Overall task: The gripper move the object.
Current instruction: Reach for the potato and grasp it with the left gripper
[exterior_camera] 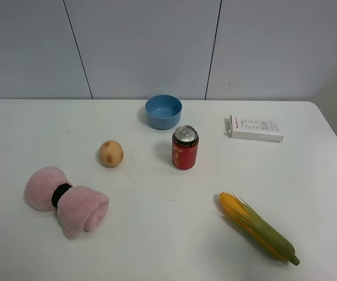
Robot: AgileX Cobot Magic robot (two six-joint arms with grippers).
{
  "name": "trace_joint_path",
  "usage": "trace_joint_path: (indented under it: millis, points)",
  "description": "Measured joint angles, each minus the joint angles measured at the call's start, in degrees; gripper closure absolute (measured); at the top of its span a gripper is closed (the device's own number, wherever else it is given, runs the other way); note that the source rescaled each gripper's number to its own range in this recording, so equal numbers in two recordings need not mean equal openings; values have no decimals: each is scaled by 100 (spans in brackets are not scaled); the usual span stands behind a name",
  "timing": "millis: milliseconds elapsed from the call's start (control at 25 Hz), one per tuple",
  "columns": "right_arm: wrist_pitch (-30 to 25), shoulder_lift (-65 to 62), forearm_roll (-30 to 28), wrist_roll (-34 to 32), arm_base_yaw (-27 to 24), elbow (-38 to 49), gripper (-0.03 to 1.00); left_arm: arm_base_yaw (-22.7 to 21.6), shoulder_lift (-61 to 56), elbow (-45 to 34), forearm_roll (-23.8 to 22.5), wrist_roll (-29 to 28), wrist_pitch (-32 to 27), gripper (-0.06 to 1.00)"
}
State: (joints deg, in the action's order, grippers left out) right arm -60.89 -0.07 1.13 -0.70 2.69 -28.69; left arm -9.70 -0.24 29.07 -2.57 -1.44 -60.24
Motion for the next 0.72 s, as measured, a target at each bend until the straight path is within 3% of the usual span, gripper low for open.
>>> trace_joint_path:
  millis: [720]
  points:
    - [0,0,0,0,0,0,-3,0,0,0,-7,0,0,-6]
